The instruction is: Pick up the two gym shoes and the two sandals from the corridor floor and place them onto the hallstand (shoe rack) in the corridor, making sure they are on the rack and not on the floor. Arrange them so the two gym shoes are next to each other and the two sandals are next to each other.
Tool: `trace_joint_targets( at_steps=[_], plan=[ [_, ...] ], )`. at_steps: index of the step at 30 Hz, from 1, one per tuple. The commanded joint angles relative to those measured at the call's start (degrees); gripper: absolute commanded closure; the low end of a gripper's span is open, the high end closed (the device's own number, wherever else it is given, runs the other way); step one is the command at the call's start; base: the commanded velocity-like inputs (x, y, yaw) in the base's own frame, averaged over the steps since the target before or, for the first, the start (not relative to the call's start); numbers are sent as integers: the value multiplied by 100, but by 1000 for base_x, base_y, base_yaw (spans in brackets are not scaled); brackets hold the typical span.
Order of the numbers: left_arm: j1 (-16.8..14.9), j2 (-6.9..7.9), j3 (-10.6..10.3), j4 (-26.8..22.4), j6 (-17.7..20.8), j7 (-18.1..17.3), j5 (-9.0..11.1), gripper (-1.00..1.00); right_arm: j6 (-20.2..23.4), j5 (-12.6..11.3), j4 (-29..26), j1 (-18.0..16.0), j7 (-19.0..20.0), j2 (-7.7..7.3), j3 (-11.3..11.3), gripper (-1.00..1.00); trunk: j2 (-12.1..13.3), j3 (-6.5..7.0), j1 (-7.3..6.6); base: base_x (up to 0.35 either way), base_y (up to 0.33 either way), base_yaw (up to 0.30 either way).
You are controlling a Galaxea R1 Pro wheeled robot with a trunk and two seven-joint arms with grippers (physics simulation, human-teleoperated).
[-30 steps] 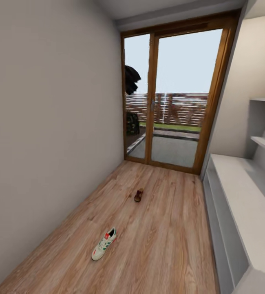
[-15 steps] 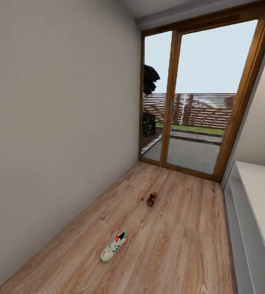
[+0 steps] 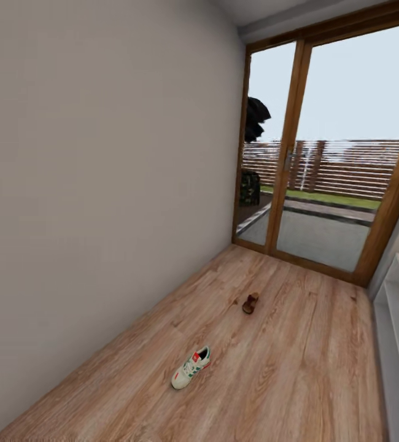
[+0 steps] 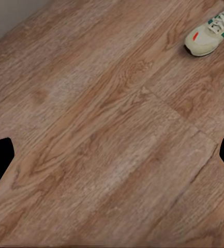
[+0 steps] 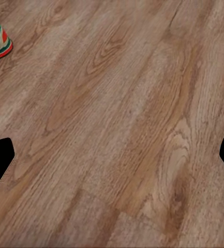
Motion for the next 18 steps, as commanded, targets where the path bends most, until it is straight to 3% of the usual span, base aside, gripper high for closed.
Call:
trace_joint_targets(
  at_steps=[1, 8, 13, 18],
  plan=[
    [-6, -1, 13, 7, -18, 2, -4, -100, -20, -58, 1, -1, -4, -2, 11, -100, -3, -6, 0, 0, 0, 276],
    [-6, 0, 25, 7, -19, 2, -4, -100, -20, -58, -5, -1, -2, -2, 11, -100, -3, -6, 0, 30, -1, 276],
    [-6, -2, 25, 7, -21, 2, -4, -100, -20, -58, -3, -1, -3, -2, 11, -100, -3, -6, 0, 182, -66, 256],
    [-6, -8, 18, 7, -25, 2, -4, -100, -20, -58, -7, -1, 2, -2, 6, -100, -3, -6, 0, 227, -138, 101]
  ],
)
